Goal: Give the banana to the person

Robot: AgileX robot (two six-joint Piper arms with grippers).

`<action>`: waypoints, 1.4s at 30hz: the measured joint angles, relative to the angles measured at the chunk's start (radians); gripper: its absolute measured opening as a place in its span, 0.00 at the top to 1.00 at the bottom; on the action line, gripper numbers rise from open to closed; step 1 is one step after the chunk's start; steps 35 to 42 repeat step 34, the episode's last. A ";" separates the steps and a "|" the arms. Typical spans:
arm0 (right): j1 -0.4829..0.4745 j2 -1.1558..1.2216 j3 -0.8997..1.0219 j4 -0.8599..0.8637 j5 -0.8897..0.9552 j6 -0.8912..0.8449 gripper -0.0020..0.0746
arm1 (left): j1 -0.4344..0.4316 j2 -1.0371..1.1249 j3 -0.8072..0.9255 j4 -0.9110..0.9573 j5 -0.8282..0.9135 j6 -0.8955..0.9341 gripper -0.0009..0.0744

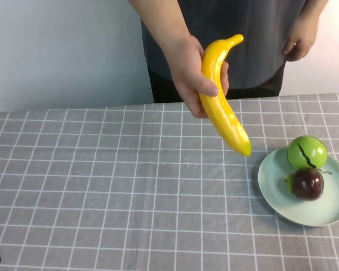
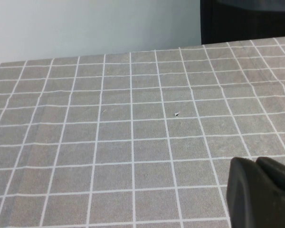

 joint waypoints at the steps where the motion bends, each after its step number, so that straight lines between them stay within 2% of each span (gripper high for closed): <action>1: 0.002 0.000 0.000 0.002 0.020 0.000 0.99 | 0.000 0.000 0.000 0.000 0.000 0.000 1.00; 10: 0.006 0.002 0.000 0.009 0.111 -0.011 0.99 | 0.000 0.000 0.000 0.000 0.000 0.000 1.00; 16: 0.006 0.002 0.000 0.144 0.169 -0.219 0.99 | 0.000 0.000 0.000 0.000 0.000 0.000 1.00; 42: 0.006 0.002 0.000 0.142 0.170 -0.219 0.99 | 0.000 0.000 0.000 0.000 0.000 0.000 1.00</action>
